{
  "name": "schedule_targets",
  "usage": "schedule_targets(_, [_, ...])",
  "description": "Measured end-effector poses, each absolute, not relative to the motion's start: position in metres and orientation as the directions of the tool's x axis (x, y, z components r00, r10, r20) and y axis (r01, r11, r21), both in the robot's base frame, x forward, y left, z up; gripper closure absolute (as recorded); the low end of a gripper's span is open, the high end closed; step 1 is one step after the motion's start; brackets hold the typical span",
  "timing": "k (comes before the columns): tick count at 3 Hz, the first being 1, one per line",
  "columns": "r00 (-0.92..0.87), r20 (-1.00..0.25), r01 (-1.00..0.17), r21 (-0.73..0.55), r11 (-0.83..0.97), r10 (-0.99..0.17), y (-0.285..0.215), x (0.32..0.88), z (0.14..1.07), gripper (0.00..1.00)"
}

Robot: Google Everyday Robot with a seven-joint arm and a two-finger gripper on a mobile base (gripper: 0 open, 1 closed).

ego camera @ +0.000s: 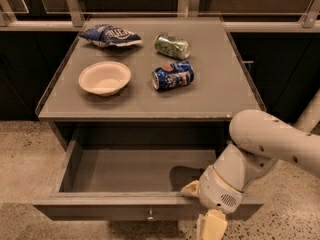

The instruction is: Open top drawer

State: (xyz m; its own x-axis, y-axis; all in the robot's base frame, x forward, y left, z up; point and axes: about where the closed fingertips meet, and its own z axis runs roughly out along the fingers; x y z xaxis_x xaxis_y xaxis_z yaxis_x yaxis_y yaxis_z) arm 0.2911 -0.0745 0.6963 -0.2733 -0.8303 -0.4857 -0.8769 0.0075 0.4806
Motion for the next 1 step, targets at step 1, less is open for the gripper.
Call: schedule_targets(1, [-0.273,-0.486,-0.877,0.481,0.007,-0.830,-0.0745,0.2911,0.6963,0.00])
